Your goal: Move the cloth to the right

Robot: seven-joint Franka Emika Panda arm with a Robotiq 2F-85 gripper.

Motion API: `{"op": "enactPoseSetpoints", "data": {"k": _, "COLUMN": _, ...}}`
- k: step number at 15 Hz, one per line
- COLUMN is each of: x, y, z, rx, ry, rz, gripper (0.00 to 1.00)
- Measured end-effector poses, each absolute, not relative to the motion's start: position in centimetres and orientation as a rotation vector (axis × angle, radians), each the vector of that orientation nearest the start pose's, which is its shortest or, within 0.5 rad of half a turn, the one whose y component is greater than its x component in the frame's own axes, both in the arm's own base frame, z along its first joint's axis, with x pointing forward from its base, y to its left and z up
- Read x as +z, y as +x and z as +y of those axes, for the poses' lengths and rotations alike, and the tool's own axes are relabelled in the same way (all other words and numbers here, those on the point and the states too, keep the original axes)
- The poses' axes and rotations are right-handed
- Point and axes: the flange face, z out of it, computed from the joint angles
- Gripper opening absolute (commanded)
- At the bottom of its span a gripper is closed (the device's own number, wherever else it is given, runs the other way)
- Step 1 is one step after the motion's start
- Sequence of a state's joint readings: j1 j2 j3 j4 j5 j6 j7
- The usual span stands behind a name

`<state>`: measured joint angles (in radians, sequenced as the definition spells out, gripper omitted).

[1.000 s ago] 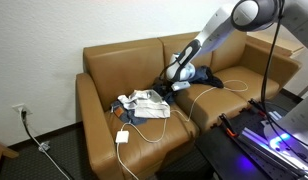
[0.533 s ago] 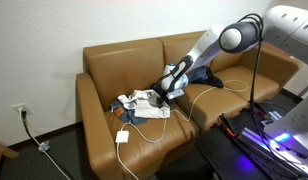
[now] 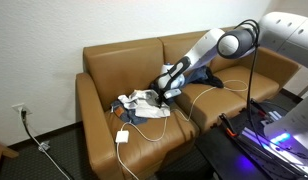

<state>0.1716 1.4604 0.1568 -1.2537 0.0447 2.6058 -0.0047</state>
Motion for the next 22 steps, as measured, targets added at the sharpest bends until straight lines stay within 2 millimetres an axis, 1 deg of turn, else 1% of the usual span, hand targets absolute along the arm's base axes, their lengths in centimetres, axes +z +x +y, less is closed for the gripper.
{"op": "enactPoseSetpoints", "data": {"k": 2, "x": -13.7, "y": 61.0, "z": 19.2, "rx": 0.201, "ry": -2.937, "rz": -0.252, "gripper": 0.00}}
{"op": "enactPoseSetpoints", "data": {"k": 4, "x": -13.4, "y": 61.0, "z": 19.3, "rx": 0.216, "ry": -2.894, "rz": -0.285, "gripper": 0.02}}
{"op": "enactPoseSetpoints", "data": {"k": 6, "x": -12.5, "y": 61.1, "z": 19.3, "rx": 0.231, "ry": -2.834, "rz": -0.337, "gripper": 0.02}}
{"op": "enactPoseSetpoints", "data": {"k": 7, "x": -11.8, "y": 61.2, "z": 19.5, "rx": 0.228, "ry": -2.798, "rz": -0.368, "gripper": 0.02}}
{"op": "enactPoseSetpoints", "data": {"k": 9, "x": -9.4, "y": 61.1, "z": 20.0, "rx": 0.212, "ry": -2.715, "rz": -0.437, "gripper": 0.02}}
{"op": "enactPoseSetpoints", "data": {"k": 12, "x": -4.5, "y": 60.7, "z": 21.0, "rx": 0.174, "ry": -2.596, "rz": -0.544, "gripper": 0.02}}
{"op": "enactPoseSetpoints", "data": {"k": 15, "x": -0.3, "y": 59.6, "z": 21.3, "rx": 0.140, "ry": -2.494, "rz": -0.634, "gripper": 0.02}}
{"op": "enactPoseSetpoints", "data": {"k": 17, "x": 2.1, "y": 58.7, "z": 21.0, "rx": 0.105, "ry": -2.438, "rz": -0.683, "gripper": 0.02}}
{"op": "enactPoseSetpoints", "data": {"k": 19, "x": 4.6, "y": 58.0, "z": 20.5, "rx": 0.013, "ry": -2.400, "rz": -0.685, "gripper": 0.02}}
{"op": "enactPoseSetpoints", "data": {"k": 22, "x": 8.5, "y": 57.1, "z": 18.7, "rx": -0.175, "ry": -2.364, "rz": -0.570, "gripper": 0.02}}
